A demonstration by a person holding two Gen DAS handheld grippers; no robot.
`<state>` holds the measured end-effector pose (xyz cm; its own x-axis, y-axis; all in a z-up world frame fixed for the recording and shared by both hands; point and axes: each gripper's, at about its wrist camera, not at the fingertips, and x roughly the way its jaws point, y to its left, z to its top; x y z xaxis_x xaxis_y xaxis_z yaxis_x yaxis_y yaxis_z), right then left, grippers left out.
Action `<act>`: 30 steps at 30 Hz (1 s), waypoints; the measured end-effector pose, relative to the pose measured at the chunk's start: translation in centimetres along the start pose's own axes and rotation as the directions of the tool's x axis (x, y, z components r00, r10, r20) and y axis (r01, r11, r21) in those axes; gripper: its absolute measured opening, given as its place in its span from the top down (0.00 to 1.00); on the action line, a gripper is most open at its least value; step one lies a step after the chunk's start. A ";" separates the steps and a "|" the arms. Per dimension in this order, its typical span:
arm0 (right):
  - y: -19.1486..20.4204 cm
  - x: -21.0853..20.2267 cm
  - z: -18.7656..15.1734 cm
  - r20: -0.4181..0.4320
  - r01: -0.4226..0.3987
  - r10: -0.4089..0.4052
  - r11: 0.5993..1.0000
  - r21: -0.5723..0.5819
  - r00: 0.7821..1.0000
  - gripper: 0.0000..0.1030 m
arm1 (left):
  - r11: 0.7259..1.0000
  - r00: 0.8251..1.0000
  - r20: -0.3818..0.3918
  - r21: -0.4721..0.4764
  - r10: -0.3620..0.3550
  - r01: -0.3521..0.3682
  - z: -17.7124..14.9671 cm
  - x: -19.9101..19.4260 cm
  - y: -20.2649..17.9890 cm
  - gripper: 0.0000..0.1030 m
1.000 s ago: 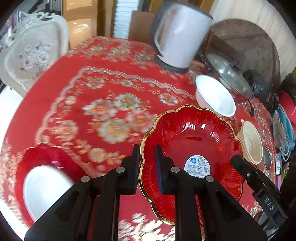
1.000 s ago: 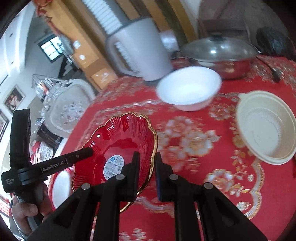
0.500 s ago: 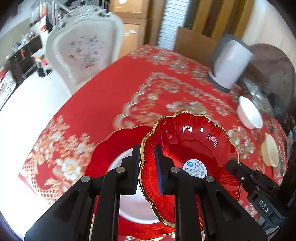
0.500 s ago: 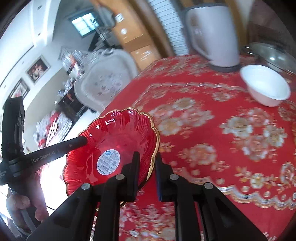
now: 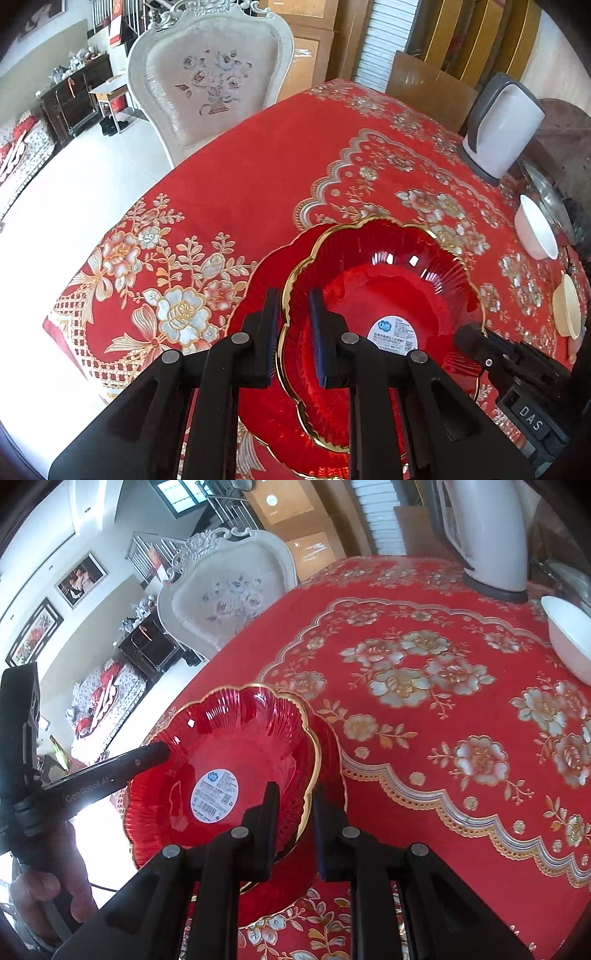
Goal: Organize plates and bowls
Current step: 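Carry the red plate onto the bowl stack and open the right gripper, then withdraw the right gripper from the stack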
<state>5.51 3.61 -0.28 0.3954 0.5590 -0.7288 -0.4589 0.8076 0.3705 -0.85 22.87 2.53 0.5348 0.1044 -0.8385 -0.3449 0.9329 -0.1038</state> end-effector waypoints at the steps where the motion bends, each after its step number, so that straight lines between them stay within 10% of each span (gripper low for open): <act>1: 0.2 0.0 0.0 -0.003 0.001 -0.001 1.000 -0.006 1.000 0.84 | 1.000 1.000 0.006 -0.002 0.002 -0.002 0.0 0.0 0.1 0.85; 6: 0.0 0.1 -0.2 -0.026 -0.039 0.039 0.999 0.025 0.999 0.83 | 1.000 0.998 0.053 -0.003 0.015 -0.015 0.0 -0.8 0.3 0.84; 12: -0.5 -1.2 -0.3 -0.003 -0.038 0.038 0.998 0.050 0.999 0.80 | 1.000 0.991 0.137 -0.007 -0.008 0.009 0.7 -3.1 -0.3 0.55; 30: -8.4 -12.5 -2.9 0.232 0.139 -0.187 0.968 0.211 0.954 0.57 | 0.962 0.964 0.209 0.251 -0.165 0.110 -1.6 -5.8 -15.9 0.55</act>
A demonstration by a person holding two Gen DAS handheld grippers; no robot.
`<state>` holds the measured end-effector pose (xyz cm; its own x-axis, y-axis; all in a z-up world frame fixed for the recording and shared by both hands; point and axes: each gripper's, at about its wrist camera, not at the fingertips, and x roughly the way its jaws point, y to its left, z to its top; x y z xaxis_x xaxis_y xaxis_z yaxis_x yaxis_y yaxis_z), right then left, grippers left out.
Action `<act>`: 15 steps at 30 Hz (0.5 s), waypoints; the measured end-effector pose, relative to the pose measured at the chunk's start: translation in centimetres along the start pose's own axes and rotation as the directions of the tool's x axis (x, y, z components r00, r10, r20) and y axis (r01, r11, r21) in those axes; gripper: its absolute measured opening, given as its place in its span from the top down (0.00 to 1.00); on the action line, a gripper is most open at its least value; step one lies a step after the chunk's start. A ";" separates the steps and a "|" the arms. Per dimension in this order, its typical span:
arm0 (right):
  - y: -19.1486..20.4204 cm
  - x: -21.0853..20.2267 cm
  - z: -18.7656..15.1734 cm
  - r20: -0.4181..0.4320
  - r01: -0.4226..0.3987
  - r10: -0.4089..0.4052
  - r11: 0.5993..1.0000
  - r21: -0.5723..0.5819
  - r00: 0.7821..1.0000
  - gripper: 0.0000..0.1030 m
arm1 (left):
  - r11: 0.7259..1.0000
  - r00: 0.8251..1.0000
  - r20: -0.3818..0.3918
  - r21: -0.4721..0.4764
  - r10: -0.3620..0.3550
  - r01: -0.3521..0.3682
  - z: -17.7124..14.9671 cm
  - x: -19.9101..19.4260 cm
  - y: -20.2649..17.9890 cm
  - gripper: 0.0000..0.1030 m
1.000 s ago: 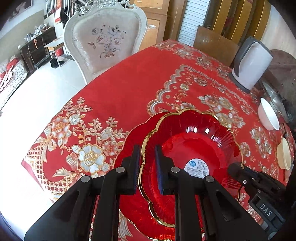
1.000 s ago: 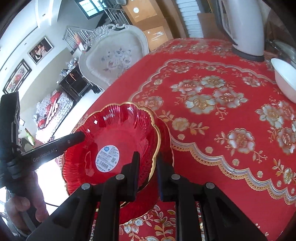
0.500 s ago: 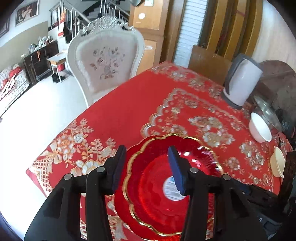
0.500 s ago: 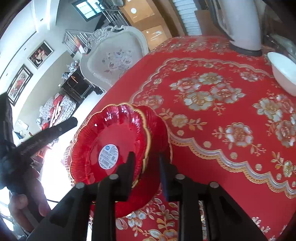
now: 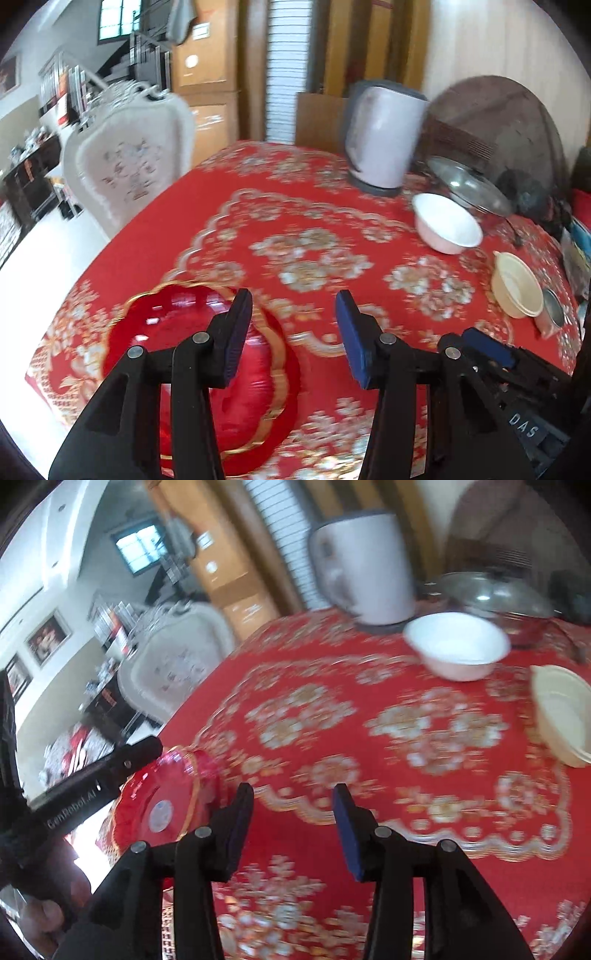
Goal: Organize plates and bowls
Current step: 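Withdraw the right gripper from the stack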
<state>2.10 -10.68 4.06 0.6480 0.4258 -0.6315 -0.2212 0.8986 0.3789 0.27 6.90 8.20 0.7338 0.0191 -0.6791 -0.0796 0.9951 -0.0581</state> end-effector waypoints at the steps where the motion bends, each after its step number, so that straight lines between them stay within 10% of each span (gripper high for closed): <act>1: -0.9 -0.5 0.1 0.008 0.012 -0.012 1.000 0.016 1.000 0.57 | 1.000 1.000 0.008 0.018 -0.009 0.008 0.1 0.1 -1.3 0.55; 15: -10.8 -5.3 0.1 0.079 0.109 -0.126 0.974 0.197 0.989 0.56 | 0.980 0.995 0.018 0.177 -0.096 0.091 0.9 2.1 -12.3 0.55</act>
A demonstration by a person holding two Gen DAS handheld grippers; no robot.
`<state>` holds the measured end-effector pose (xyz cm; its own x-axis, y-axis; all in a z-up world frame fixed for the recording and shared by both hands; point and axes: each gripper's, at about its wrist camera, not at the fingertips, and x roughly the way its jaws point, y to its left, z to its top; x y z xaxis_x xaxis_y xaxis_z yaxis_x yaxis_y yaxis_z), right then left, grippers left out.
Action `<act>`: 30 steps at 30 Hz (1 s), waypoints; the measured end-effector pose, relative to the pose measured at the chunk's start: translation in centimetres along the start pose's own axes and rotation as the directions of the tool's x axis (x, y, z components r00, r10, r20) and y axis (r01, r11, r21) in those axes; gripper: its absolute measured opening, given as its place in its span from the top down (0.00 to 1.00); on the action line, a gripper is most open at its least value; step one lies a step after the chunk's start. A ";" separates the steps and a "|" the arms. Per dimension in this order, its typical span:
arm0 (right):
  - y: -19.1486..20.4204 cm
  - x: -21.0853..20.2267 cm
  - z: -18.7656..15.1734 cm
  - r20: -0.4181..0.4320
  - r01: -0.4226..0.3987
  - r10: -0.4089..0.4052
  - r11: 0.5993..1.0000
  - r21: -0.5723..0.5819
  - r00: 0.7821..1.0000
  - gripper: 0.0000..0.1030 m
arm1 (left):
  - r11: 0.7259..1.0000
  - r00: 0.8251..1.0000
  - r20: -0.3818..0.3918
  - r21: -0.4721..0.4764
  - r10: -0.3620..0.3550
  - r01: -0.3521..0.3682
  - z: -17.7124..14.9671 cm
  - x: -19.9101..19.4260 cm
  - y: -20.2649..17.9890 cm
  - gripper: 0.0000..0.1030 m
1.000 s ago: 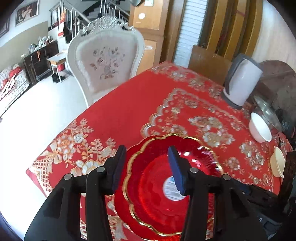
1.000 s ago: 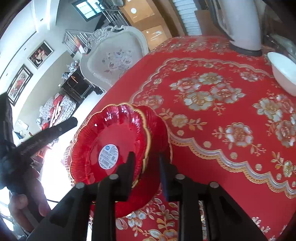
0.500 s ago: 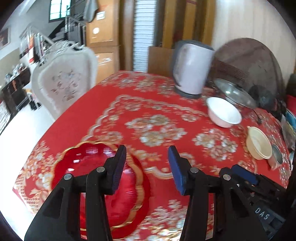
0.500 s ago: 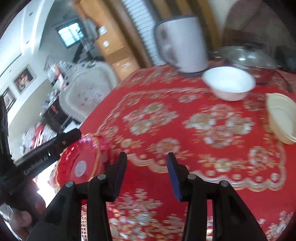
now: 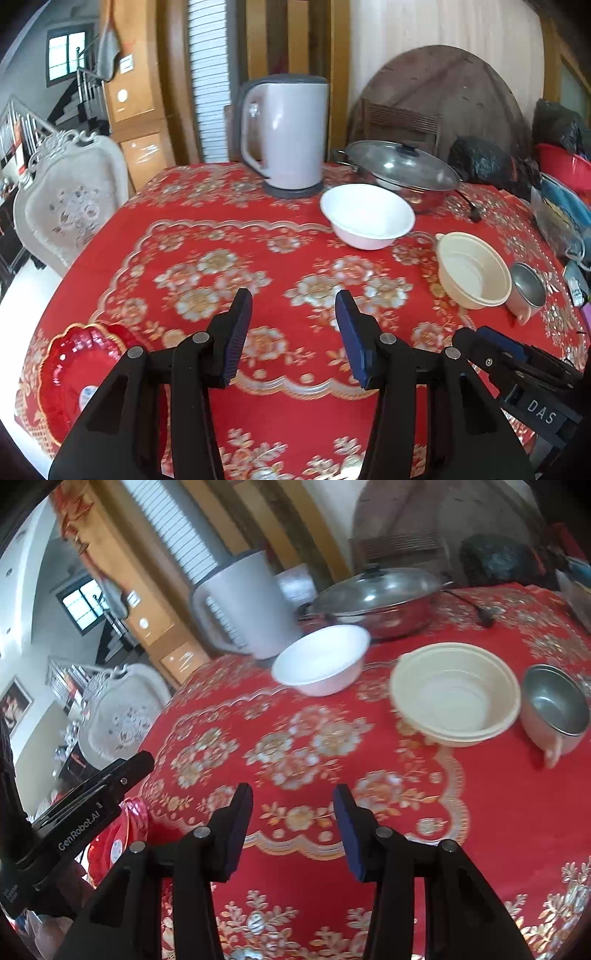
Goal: Organize plates and bowls
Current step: 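Withdraw the right gripper from the stack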
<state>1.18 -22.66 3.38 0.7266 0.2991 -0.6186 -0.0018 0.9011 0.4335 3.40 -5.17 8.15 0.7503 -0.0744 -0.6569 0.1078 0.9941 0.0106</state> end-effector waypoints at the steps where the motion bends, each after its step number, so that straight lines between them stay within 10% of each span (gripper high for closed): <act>1: -0.4 -0.2 0.1 0.004 0.005 -0.005 1.000 0.003 1.000 0.56 | 1.000 1.000 -0.001 0.007 -0.004 0.004 0.1 0.3 -0.5 0.55; 30: -4.2 0.8 2.0 -0.003 0.030 -0.029 0.998 0.058 1.000 0.55 | 0.998 0.998 -0.064 0.060 0.000 0.004 1.0 6.5 -4.6 0.54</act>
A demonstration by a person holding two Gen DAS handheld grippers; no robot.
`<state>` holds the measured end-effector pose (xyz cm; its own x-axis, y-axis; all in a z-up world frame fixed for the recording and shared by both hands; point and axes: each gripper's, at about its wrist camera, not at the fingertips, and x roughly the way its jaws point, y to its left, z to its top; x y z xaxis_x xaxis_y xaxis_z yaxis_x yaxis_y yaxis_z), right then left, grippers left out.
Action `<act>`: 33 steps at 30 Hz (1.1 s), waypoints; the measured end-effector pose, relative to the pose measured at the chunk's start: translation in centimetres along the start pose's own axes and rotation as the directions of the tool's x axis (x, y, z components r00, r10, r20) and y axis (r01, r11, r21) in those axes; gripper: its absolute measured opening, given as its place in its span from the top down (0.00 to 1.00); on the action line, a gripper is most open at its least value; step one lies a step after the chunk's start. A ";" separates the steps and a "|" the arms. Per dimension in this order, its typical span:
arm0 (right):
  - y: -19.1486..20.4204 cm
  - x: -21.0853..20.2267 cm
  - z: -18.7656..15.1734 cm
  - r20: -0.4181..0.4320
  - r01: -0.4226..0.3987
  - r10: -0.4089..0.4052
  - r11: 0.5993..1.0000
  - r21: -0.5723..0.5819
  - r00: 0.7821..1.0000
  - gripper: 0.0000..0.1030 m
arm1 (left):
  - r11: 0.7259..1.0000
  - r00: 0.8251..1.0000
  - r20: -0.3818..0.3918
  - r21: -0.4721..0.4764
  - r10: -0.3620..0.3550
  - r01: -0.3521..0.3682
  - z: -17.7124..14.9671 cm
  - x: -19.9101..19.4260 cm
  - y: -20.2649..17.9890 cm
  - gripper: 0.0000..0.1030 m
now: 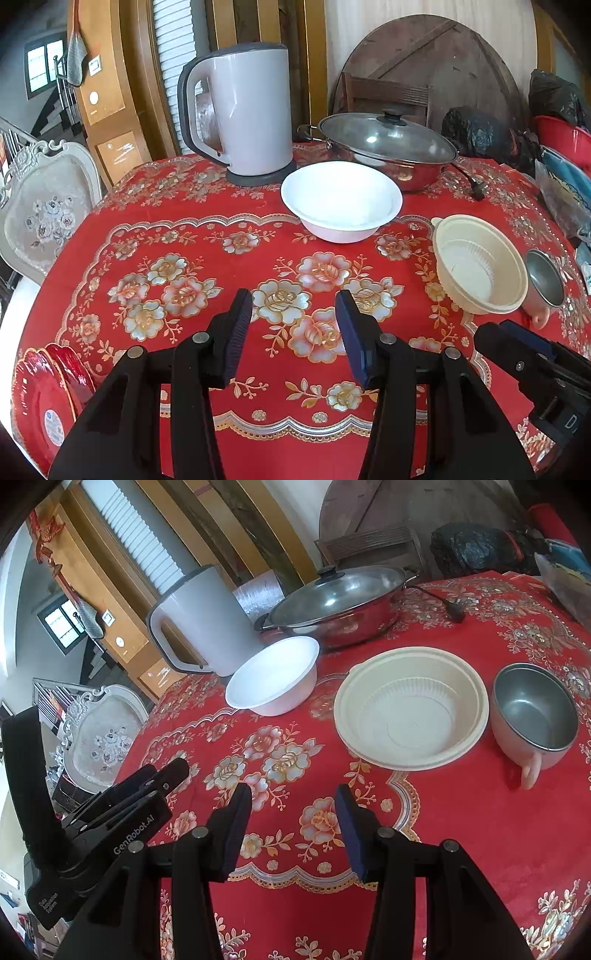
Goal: Organize plates and bowls
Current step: 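Withdraw the right gripper from the stack, then move the right gripper toward the white bowl beside the kettle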
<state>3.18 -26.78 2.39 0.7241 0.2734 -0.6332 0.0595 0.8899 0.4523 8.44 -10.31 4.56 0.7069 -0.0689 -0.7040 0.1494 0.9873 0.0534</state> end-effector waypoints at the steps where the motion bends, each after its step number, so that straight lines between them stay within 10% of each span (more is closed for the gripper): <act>1: 0.1 0.1 0.1 -0.002 0.001 -0.001 1.000 -0.002 1.000 0.55 | 1.000 1.000 -0.004 0.003 0.003 -0.003 0.0 0.2 0.0 0.54; 33: 2.4 2.5 3.3 -0.013 0.006 -0.006 0.998 -0.059 1.000 0.52 | 0.998 0.998 -0.024 -0.010 0.065 -0.065 2.8 3.4 1.3 0.54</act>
<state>7.37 -25.13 3.98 0.7146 0.2725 -0.6443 0.0228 0.9115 0.4107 12.92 -9.65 4.21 0.6982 -0.0011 -0.7159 0.0961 0.9911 0.0922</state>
